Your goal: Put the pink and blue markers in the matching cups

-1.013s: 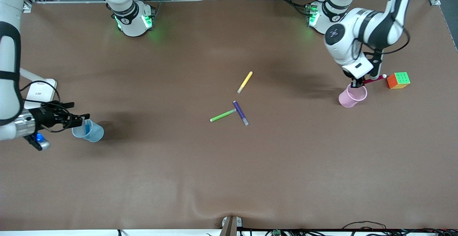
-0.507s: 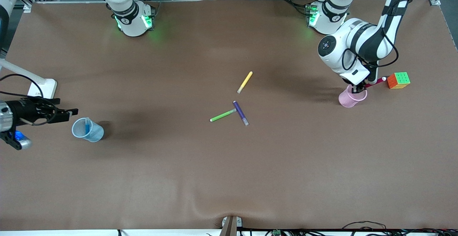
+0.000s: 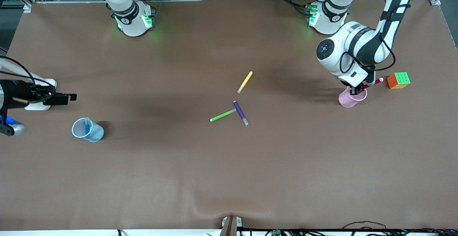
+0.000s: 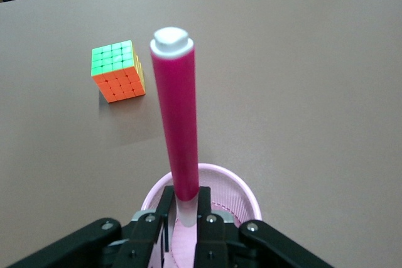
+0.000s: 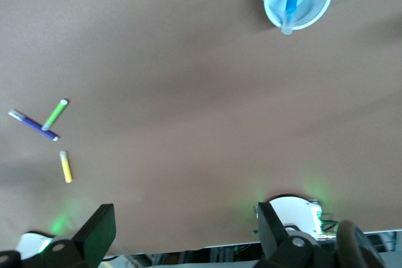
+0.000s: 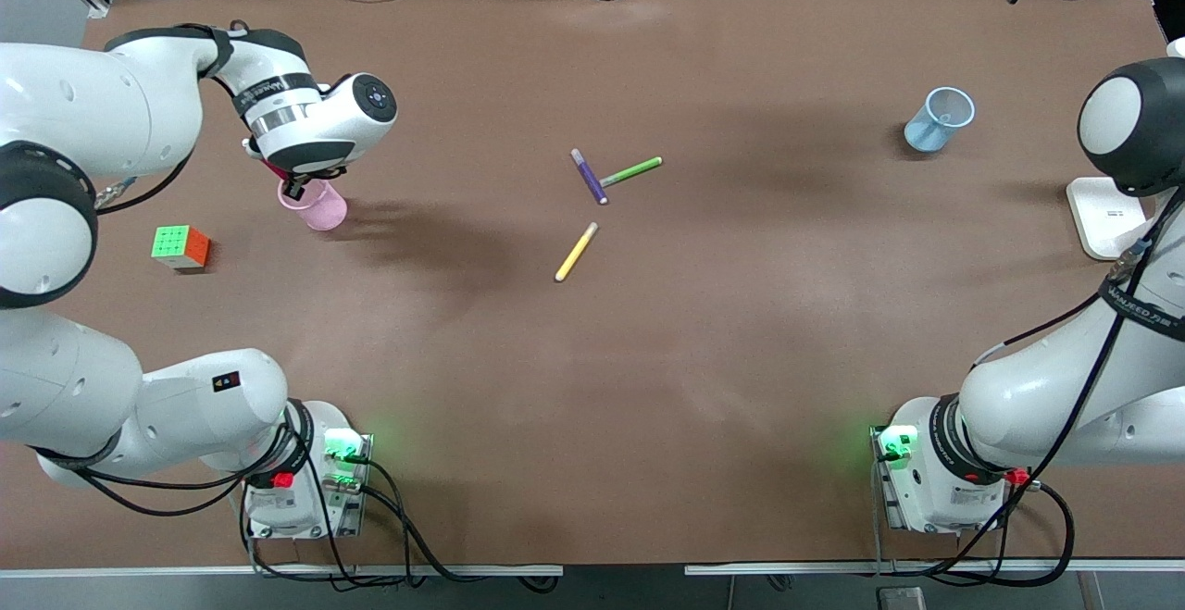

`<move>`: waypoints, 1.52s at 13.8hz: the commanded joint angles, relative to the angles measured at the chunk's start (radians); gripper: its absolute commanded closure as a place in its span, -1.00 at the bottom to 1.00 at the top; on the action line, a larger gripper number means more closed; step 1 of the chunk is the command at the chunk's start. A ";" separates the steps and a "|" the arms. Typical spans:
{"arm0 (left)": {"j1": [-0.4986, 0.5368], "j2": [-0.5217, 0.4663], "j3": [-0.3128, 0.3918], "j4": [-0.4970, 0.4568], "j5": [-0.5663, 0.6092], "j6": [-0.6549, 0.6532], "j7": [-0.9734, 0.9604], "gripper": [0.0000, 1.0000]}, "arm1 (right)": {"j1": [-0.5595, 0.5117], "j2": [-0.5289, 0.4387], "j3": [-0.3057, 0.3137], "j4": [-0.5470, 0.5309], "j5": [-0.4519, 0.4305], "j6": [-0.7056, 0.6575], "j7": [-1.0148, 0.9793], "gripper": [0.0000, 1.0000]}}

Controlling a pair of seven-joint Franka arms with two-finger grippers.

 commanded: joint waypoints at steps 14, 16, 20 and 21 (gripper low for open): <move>-0.003 0.081 -0.031 0.051 0.012 -0.029 -0.063 0.63 | 0.100 -0.488 -0.009 -0.445 -0.221 0.319 -0.144 -1.00; -0.003 0.081 -0.031 0.054 0.014 -0.072 -0.061 0.14 | 0.096 -0.504 -0.009 -0.454 -0.245 0.315 -0.190 -1.00; -0.030 0.087 -0.034 0.071 0.014 -0.137 -0.057 -1.00 | 0.080 -0.540 -0.016 -0.486 -0.249 0.319 -0.248 -1.00; -0.033 0.087 -0.037 0.080 0.014 -0.158 -0.054 -1.00 | 0.048 -0.540 -0.016 -0.486 -0.249 0.319 -0.296 -1.00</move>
